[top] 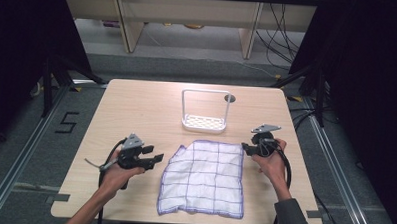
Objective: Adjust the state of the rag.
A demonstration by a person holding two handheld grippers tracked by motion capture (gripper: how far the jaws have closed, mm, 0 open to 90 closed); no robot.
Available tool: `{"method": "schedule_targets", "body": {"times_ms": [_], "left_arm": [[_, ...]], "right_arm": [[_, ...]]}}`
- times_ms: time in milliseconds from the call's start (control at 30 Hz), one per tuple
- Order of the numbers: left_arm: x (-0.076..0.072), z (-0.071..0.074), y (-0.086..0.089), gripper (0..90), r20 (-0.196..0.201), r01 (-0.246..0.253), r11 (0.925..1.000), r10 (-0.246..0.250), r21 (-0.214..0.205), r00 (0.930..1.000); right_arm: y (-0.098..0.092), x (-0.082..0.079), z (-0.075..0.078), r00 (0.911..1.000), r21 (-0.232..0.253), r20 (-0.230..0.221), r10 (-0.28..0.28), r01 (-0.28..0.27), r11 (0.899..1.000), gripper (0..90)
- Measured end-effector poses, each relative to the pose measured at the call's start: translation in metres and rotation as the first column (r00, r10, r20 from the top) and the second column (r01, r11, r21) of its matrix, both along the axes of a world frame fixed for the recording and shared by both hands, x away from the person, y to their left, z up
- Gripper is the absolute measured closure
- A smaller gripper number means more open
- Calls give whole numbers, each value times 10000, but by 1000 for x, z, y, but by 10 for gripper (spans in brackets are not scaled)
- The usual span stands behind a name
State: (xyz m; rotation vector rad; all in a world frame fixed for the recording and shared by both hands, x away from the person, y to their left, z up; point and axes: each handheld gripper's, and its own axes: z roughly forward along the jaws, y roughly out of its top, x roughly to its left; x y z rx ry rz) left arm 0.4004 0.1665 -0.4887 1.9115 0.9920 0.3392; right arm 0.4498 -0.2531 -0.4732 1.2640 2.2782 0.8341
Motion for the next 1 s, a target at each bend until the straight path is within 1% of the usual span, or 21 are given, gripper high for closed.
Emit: {"method": "schedule_targets", "body": {"times_ms": [33, 67, 133, 167, 200, 267, 333, 400, 433, 467, 500, 533, 567, 633, 700, 733, 767, 833, 867, 900, 1000], "left_arm": [[8, -1, -4, 447, -73, 141, 9995, -139, 276, 9999], [15, -3, -10, 446, -44, 101, 9997, -100, 208, 9999], [28, -7, -20, 444, -112, 226, 9993, -222, 290, 9997], [33, -9, -23, 446, -160, 320, 9981, -312, 526, 9994], [38, -10, -27, 457, -243, 373, 9984, -363, 426, 9990], [46, -13, -33, 464, -212, 438, 9963, -423, 744, 9989], [51, -14, -38, 470, -366, 596, 9958, -571, 696, 9977], [55, -16, -42, 470, -399, 609, 9960, -584, 658, 9975], [56, -18, -44, 481, -457, 660, 9960, -633, 607, 9969], [58, -20, -48, 490, -533, 760, 9951, -727, 637, 9959], [59, -22, -50, 490, -548, 823, 9941, -785, 713, 9954], [61, -23, -53, 494, -599, 942, 9931, -901, 700, 9941], [62, -24, -55, 503, -597, 987, 9929, -948, 666, 9937], [64, -25, -60, 507, -528, 1084, 9882, -1032, 1083, 9933], [64, -27, -62, 552, -521, 1172, 9877, -1123, 1034, 9923], [64, -28, -64, 574, -517, 1282, 9853, -1230, 1131, 9911], [65, -30, -65, 592, -488, 1409, 9816, -1356, 1290, 9896], [66, -32, -68, 637, -334, 1434, 9817, -1403, 1254, 9895], [67, -32, -69, 659, -273, 1480, 9809, -1457, 1258, 9889], [67, -32, -71, 692, -271, 1523, 9793, -1500, 1333, 9883], [64, -30, -74, 826, -60, 1715, 9715, -1729, 1637, 9849]], "right_arm": [[-1, 0, 0, 9999, -48, 147, 76, -75, 10000, 528], [-1, 0, 1, 10000, 43, 75, 17, -17, 10000, 526], [-1, 1, 0, 9998, -6, 171, 125, -125, 9999, 522], [-1, 1, 0, 9998, 7, 154, 136, -136, 9999, 521], [1, 1, 0, 10000, 107, -1, 32, -32, 9999, 521], [0, 2, -2, 9998, 75, 39, 183, -183, 9998, 521], [2, 2, -1, 9999, 171, -88, 74, -72, 9998, 521], [2, 3, -1, 9999, 193, -74, 109, -108, 9998, 519], [2, 4, -3, 9997, 112, 55, 256, -257, 9996, 518], [3, 4, -2, 9998, 166, -78, 166, -164, 9997, 517], [3, 6, -4, 9996, 171, 20, 297, -297, 9994, 516], [4, 6, -4, 9997, 193, -118, 204, -202, 9996, 514], [5, 7, -5, 9996, 91, -136, 242, -241, 9997, 513], [6, 7, -6, 9995, 144, -252, 173, -169, 9998, 509], [6, 8, -6, 9996, 151, -182, 203, -200, 9997, 507], [6, 8, -5, 9997, 175, -190, 171, -168, 9997, 503], [5, 9, -7, 9996, 146, 40, 275, -275, 9995, 501], [5, 8, -5, 9997, 330, -242, 25, -17, 9995, 498], [4, 8, -5, 9998, 305, -170, 73, -68, 9995, 496], [2, 9, -6, 9999, 227, -37, 138, -137, 9996, 496], [1, 9, -6, 9999, 243, -63, 117, -116, 9996, 497]]}}
